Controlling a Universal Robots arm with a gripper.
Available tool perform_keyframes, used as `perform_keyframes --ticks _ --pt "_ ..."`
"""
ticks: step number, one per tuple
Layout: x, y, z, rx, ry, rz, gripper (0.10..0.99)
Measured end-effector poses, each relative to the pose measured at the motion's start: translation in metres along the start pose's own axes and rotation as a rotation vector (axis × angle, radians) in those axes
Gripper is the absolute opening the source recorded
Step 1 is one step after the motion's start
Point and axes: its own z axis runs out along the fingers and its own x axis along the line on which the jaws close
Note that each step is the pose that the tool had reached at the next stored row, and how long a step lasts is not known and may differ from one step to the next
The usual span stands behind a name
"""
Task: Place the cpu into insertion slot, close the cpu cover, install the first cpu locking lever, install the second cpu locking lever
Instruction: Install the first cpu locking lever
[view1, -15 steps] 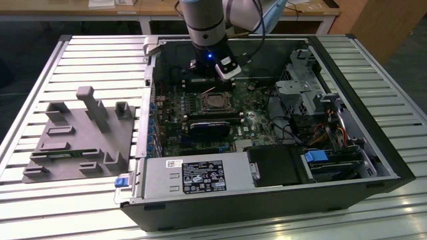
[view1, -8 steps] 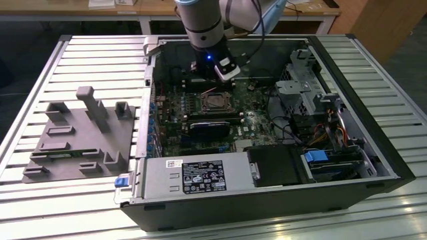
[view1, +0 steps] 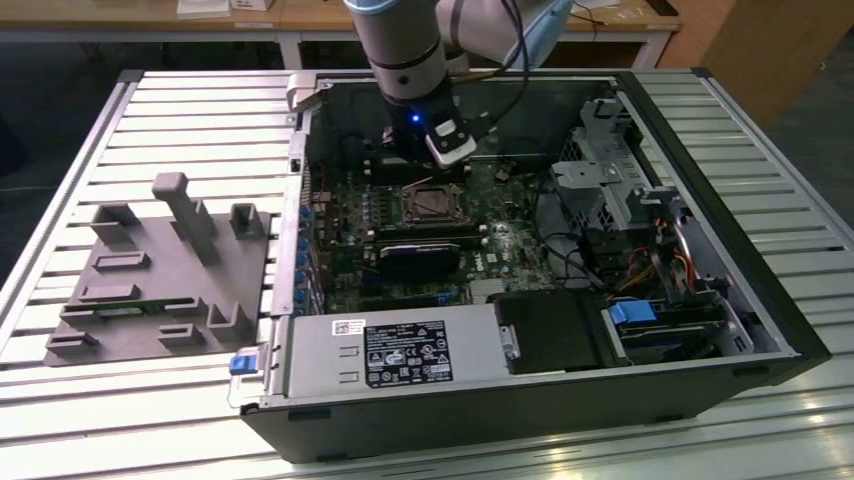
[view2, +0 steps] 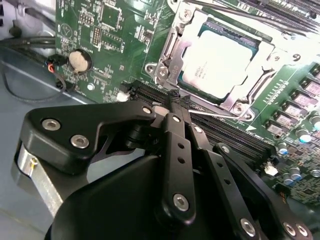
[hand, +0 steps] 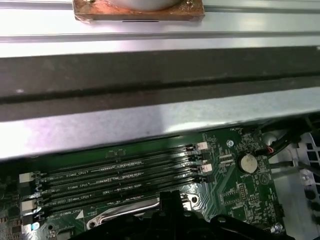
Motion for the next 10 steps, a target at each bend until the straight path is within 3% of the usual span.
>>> perform_keyframes --ticks 10 --pt "0.005 0.0057 0.0046 0.01 -0.0089 0.04 0.102"
